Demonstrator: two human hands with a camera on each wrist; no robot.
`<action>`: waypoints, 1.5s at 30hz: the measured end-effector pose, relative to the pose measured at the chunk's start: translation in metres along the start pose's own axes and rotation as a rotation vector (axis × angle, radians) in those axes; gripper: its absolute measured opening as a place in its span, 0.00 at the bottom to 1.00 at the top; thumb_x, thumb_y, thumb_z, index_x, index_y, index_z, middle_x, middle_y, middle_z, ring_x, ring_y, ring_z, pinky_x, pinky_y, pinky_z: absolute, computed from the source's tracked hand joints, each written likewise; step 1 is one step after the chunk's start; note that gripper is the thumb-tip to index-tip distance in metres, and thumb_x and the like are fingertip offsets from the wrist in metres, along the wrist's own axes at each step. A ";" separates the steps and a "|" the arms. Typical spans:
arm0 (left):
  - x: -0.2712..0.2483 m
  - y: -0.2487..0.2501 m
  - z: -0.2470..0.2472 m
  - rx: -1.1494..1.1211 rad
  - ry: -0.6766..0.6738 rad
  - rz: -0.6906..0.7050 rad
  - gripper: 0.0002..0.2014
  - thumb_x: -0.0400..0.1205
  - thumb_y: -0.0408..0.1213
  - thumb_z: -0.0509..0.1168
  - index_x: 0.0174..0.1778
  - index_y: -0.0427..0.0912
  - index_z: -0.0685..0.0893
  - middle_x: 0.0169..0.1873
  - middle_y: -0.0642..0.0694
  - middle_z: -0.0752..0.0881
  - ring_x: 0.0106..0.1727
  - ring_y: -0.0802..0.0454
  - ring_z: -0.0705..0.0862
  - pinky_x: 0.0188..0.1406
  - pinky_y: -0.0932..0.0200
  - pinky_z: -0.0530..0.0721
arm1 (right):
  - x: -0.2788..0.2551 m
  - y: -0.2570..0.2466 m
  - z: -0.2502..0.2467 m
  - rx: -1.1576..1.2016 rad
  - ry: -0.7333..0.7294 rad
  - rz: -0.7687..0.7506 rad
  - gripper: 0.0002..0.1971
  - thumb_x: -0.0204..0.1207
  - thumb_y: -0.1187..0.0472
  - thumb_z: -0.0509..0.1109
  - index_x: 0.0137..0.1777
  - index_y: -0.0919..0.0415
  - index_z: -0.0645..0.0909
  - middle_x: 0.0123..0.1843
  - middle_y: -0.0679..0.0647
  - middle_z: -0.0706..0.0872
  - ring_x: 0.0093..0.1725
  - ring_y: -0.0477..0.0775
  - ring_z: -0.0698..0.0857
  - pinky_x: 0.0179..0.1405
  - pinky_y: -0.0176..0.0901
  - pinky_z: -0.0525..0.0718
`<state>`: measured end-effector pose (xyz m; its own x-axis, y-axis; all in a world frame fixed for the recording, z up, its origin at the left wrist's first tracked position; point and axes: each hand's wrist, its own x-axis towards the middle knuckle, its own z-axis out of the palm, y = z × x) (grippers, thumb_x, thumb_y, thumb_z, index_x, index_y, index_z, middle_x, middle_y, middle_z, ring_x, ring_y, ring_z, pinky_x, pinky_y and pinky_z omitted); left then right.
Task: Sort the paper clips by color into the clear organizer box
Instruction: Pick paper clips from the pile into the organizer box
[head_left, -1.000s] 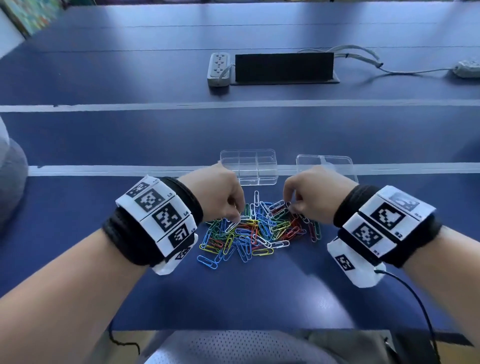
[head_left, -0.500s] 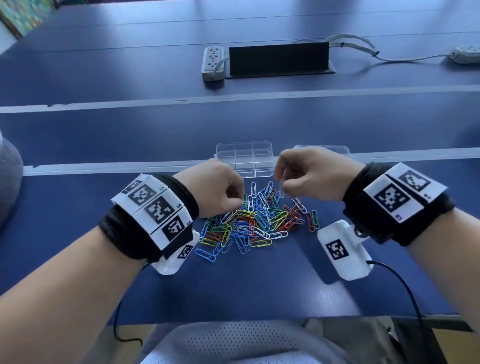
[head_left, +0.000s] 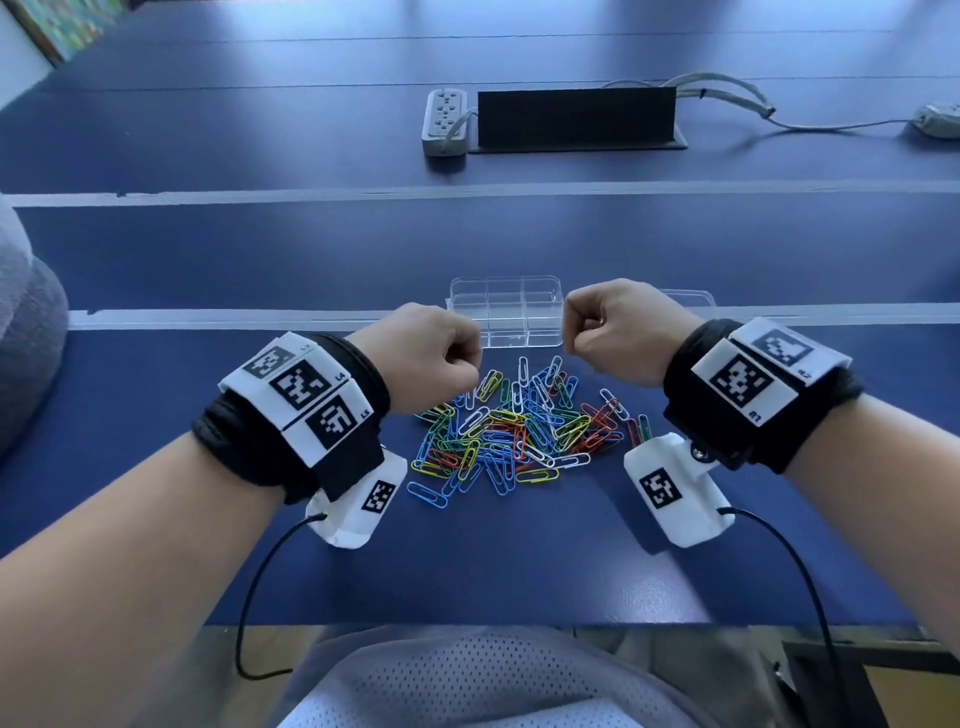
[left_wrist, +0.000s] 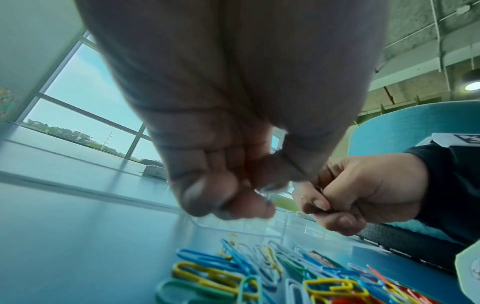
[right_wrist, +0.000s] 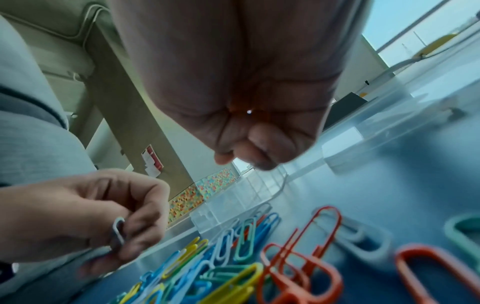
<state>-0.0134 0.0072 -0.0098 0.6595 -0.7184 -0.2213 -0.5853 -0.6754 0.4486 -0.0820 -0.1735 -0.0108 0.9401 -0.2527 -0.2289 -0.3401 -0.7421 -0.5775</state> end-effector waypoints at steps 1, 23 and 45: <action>0.000 0.000 0.000 0.006 0.001 -0.019 0.11 0.76 0.31 0.58 0.28 0.47 0.75 0.25 0.54 0.76 0.27 0.60 0.72 0.27 0.68 0.71 | 0.000 -0.001 -0.001 -0.029 -0.009 -0.002 0.17 0.68 0.73 0.56 0.25 0.52 0.75 0.22 0.45 0.77 0.28 0.44 0.75 0.35 0.37 0.76; -0.003 0.004 0.006 0.304 -0.104 -0.035 0.09 0.70 0.54 0.72 0.42 0.57 0.89 0.44 0.57 0.81 0.46 0.54 0.78 0.47 0.56 0.81 | 0.001 0.001 0.003 -0.435 -0.132 -0.190 0.05 0.75 0.56 0.71 0.44 0.53 0.87 0.27 0.39 0.74 0.41 0.50 0.78 0.40 0.36 0.79; 0.000 0.016 0.012 0.310 -0.054 -0.124 0.07 0.72 0.51 0.72 0.43 0.56 0.89 0.28 0.63 0.72 0.46 0.52 0.79 0.40 0.57 0.74 | -0.030 0.014 -0.007 -0.222 -0.146 -0.008 0.12 0.79 0.67 0.53 0.48 0.50 0.74 0.28 0.47 0.74 0.29 0.45 0.72 0.35 0.39 0.72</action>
<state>-0.0285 -0.0055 -0.0132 0.7132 -0.6302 -0.3070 -0.6236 -0.7704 0.1326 -0.1142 -0.1803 -0.0066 0.9238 -0.1663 -0.3448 -0.3043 -0.8656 -0.3978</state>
